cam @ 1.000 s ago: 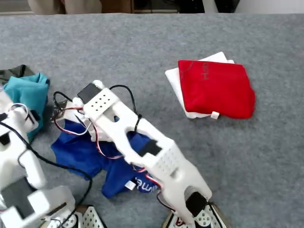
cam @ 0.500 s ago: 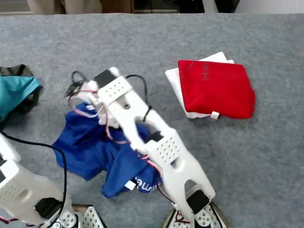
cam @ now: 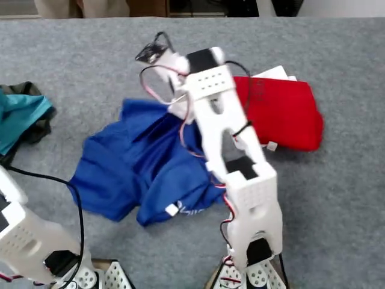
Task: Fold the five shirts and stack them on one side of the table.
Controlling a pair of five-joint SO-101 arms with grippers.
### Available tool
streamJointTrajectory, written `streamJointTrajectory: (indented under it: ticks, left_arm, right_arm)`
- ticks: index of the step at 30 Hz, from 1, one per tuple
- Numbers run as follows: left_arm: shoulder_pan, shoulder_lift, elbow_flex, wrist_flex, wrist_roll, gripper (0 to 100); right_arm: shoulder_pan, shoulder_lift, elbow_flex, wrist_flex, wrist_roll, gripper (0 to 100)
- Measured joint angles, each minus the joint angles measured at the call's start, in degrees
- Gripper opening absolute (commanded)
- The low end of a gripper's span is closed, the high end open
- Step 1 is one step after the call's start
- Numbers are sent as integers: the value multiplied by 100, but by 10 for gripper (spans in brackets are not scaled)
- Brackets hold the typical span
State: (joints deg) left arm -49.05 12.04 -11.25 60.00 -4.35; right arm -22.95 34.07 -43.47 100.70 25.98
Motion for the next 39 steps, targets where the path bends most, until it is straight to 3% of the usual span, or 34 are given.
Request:
streamJointTrajectory:
  ticks: [8,12,16,28,32,39]
  left_arm:
    - [668,-62,-1116,2716,9,22]
    - [923,-62,-1451,3710,-26,19]
    - [774,-220,-1495,3982,-246,19]
    - [-905,-1881,-677,3912,-1213,20]
    - [-1169,-1934,-211,3077,-1196,21]
    - [-360,-1881,325,870,-466,45]
  right_arm:
    - [211,-53,185,0,26,16]
    - [211,-26,185,0,114,165]
    - [211,-35,185,0,185,256]
    - [-53,-53,-404,0,633,256]
    - [-686,-53,-598,0,633,256]
    - [-1705,-53,-598,0,677,258]
